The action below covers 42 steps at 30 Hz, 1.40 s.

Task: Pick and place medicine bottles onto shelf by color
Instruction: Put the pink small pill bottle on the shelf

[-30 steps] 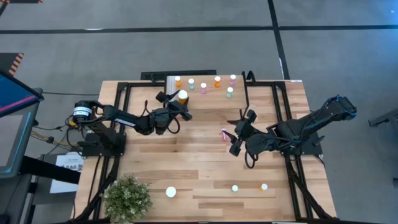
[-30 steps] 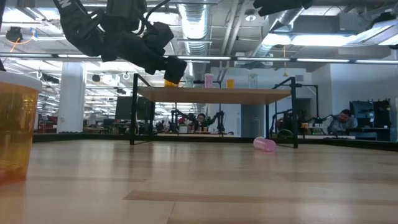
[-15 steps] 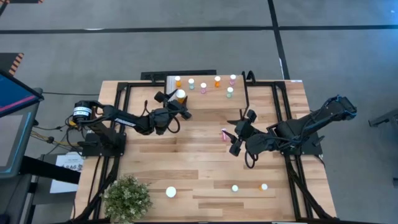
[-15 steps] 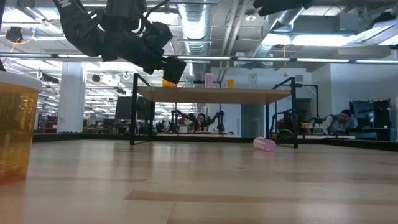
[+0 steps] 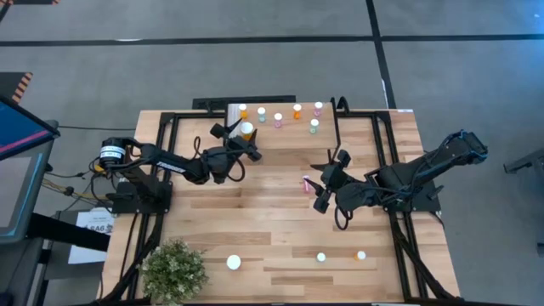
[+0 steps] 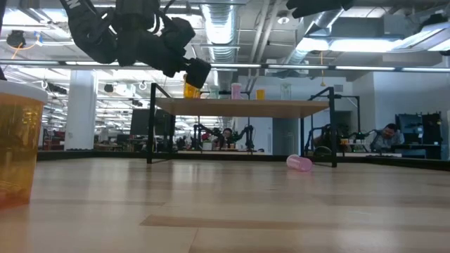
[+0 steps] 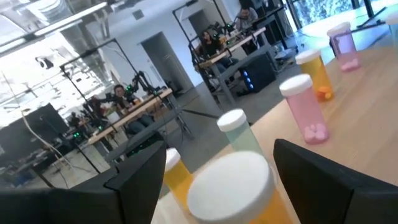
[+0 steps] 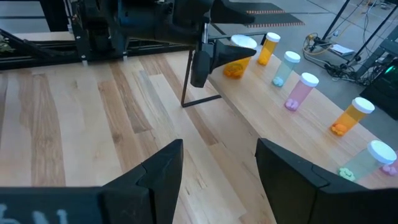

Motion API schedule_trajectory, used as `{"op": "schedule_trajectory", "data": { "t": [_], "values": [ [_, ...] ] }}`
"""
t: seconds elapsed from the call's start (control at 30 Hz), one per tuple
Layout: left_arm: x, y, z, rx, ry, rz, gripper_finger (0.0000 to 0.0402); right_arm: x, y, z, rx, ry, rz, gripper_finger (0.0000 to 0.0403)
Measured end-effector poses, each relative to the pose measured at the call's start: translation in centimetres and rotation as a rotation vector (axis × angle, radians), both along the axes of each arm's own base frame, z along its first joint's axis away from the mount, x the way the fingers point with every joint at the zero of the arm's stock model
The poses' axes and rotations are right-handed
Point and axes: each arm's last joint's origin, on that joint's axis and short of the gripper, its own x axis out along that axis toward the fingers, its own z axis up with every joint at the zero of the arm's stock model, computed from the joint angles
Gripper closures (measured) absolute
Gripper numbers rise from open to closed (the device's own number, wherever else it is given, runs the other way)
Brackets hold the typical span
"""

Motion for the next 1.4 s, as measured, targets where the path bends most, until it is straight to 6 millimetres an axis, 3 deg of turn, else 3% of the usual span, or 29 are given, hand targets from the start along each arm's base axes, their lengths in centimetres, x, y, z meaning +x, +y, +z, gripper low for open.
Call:
{"op": "schedule_trajectory", "data": {
  "t": [0.3,0.6,0.77,1.0,1.13,1.4],
  "values": [
    [-0.3,-0.8,1.6,0.031,-0.1,-0.01,0.0113,0.0,0.0,0.0,-0.001,0.005,-0.001,0.0179],
    [-2.2,-3.0,5.5,0.045,-0.203,-0.025,0.0113,-0.6,-0.9,-1.0,0.135,0.023,-0.121,0.0179],
    [-4.8,-4.6,7.5,0.039,-0.304,-0.096,0.0113,-1.5,-1.0,-1.9,0.213,0.086,-0.169,0.0179],
    [-9.6,-5.1,6.2,-0.053,-0.52,-0.265,0.0113,-2.2,-0.4,-3.7,0.312,0.159,-0.281,0.0179],
    [-11.1,-5.4,5.2,-0.066,-0.559,-0.395,0.0113,-0.7,-0.6,-5.4,0.358,0.191,-0.358,0.0179],
    [-11.6,-5.8,5.2,-0.044,-0.535,-0.417,0.0113,4.0,-3.6,-10.0,0.437,0.365,-0.389,0.0179]
  ]
}}
